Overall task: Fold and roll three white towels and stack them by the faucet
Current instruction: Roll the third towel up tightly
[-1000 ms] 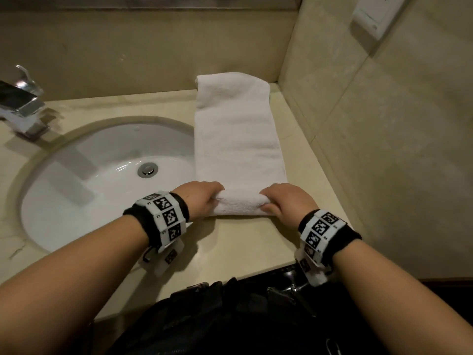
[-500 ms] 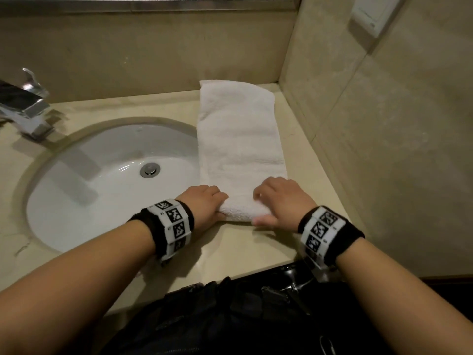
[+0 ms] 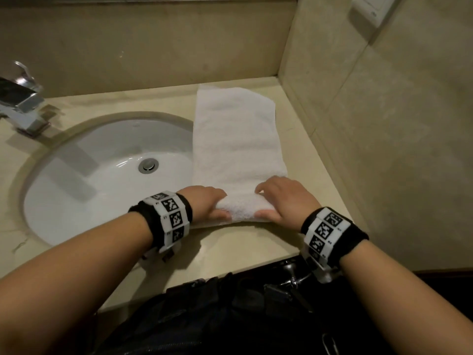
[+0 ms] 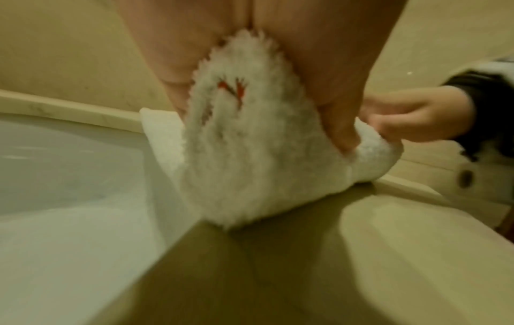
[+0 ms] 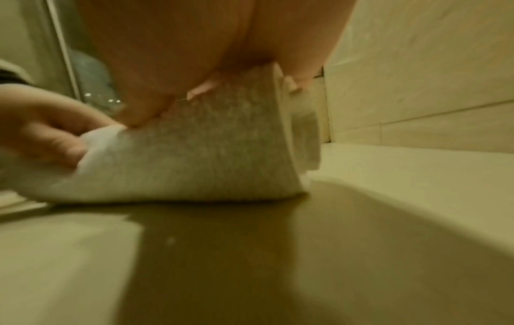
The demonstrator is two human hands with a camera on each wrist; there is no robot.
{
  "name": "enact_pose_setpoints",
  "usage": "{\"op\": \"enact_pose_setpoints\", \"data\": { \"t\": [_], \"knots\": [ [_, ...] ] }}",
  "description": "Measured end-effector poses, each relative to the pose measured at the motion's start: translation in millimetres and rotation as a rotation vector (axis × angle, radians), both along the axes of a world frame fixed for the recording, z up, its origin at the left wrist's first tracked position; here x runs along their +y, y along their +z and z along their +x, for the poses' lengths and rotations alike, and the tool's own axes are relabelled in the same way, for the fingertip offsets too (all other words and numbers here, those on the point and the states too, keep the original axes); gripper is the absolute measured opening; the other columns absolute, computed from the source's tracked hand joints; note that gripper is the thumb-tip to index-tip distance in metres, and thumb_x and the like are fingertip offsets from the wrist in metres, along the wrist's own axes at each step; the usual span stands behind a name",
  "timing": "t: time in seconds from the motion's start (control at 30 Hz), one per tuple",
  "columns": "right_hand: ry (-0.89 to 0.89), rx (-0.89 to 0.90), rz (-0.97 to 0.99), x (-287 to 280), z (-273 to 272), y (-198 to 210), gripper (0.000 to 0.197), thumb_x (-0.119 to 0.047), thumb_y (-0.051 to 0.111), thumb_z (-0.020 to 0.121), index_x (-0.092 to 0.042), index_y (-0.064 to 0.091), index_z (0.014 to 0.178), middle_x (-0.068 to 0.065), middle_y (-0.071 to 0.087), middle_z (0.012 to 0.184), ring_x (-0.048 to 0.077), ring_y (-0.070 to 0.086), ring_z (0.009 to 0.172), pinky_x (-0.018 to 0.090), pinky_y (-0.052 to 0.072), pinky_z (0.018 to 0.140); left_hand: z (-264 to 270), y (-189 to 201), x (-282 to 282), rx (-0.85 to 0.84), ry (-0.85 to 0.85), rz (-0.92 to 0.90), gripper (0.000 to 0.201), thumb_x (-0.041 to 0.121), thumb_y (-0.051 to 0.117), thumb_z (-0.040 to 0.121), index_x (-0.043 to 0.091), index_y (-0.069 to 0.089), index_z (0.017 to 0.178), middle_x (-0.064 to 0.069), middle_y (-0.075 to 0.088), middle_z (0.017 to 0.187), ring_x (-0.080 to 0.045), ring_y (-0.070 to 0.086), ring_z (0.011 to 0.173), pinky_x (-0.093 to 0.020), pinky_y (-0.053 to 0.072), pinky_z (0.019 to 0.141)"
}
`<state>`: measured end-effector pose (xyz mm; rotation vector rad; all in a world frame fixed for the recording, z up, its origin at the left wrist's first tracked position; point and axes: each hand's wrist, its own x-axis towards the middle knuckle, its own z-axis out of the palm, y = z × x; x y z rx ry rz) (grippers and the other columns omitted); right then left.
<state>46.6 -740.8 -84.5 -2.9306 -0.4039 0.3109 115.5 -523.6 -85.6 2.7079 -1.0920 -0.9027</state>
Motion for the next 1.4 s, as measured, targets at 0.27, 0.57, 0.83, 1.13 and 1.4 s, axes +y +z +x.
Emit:
{"op": "enact_pose_setpoints", "data": {
  "t": [0.27, 0.57, 0.83, 1.13, 1.4],
  "knots": [
    [-0.135, 0.344, 0.145, 3, 13, -2, 0.035, -0.05, 0.044, 0.088, -0.024, 0.054, 0.109, 0.005, 0.064, 0.108, 0.023, 0.056, 0.095, 0.03, 0.039, 0.075, -22, -5, -1, -0.428, -0.176, 0.035, 0.079, 0.075, 0.039, 0.073, 0.016, 0.038, 0.126, -0.005, 0.049, 0.122, -0.025, 0.047, 0.108, -0.036, 0.039, 0.091],
    [0.048, -0.012, -0.076, 0, -9, -6, 0.064, -0.059, 0.06, 0.073, -0.015, 0.052, 0.12, 0.007, 0.056, 0.115, 0.026, 0.051, 0.104, 0.034, 0.036, 0.083, 5, 0, -7, -0.127, -0.118, -0.02, 0.062, 0.065, 0.043, 0.08, 0.018, 0.046, 0.12, -0.006, 0.057, 0.12, -0.024, 0.054, 0.104, -0.038, 0.045, 0.091],
    [-0.113, 0.39, 0.134, 0, 22, 8, 0.049, -0.056, 0.054, 0.08, -0.022, 0.054, 0.115, 0.004, 0.06, 0.115, 0.02, 0.053, 0.102, 0.03, 0.038, 0.081, -8, -6, 1, -0.232, -0.033, -0.113, 0.064, 0.062, 0.049, 0.078, 0.023, 0.042, 0.128, -0.003, 0.051, 0.123, -0.023, 0.049, 0.108, -0.034, 0.041, 0.092],
    [-0.129, 0.165, 0.025, 2, 19, 5, 0.037, -0.049, 0.049, 0.086, -0.021, 0.056, 0.109, 0.005, 0.062, 0.108, 0.024, 0.055, 0.098, 0.031, 0.037, 0.074, 15, 1, -2, -0.242, -0.075, -0.087, 0.079, 0.074, 0.046, 0.069, 0.02, 0.042, 0.127, -0.004, 0.049, 0.122, -0.024, 0.049, 0.11, -0.036, 0.041, 0.093],
    [-0.1, 0.002, 0.025, -1, 17, 7, 0.055, -0.058, 0.053, 0.079, -0.019, 0.051, 0.118, 0.005, 0.054, 0.118, 0.024, 0.05, 0.105, 0.034, 0.037, 0.085, 22, 0, -6, -0.235, -0.128, -0.049, 0.061, 0.059, 0.05, 0.08, 0.022, 0.042, 0.128, -0.003, 0.052, 0.127, -0.025, 0.051, 0.111, -0.036, 0.042, 0.093]
  ]
}}
